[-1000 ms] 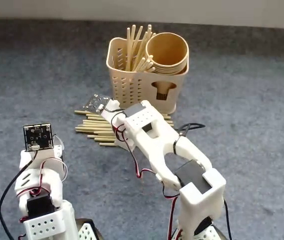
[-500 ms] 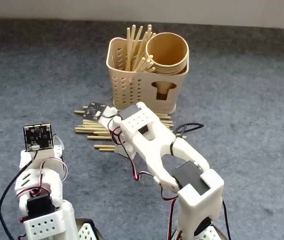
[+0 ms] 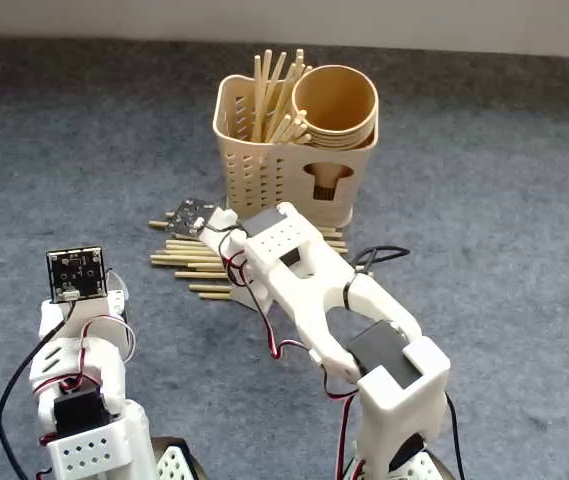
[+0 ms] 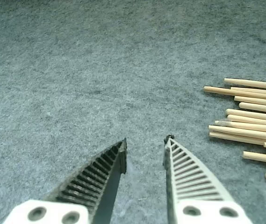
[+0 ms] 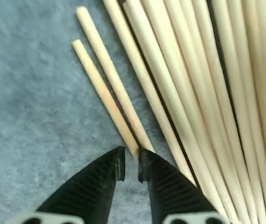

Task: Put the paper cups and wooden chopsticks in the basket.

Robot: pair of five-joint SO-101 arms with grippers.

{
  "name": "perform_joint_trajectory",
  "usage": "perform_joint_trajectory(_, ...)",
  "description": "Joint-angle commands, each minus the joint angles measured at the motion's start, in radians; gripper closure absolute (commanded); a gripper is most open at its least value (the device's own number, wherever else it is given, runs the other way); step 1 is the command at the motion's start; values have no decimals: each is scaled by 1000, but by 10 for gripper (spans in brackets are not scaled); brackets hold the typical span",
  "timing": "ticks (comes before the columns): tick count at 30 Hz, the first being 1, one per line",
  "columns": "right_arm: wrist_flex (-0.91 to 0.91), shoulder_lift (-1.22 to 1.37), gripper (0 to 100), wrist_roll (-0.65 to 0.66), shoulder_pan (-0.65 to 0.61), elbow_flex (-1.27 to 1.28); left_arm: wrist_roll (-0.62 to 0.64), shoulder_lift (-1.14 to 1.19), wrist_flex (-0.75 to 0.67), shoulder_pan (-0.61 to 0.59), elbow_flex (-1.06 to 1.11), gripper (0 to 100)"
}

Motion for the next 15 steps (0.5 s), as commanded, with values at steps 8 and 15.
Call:
perform_joint_trajectory(8, -27, 8, 842, 9, -5, 47, 5, -13, 5, -8, 19, 856)
perform_joint_trajectory(15, -21, 10, 860, 11, -24, 53, 5, -13, 5, -8, 19, 856)
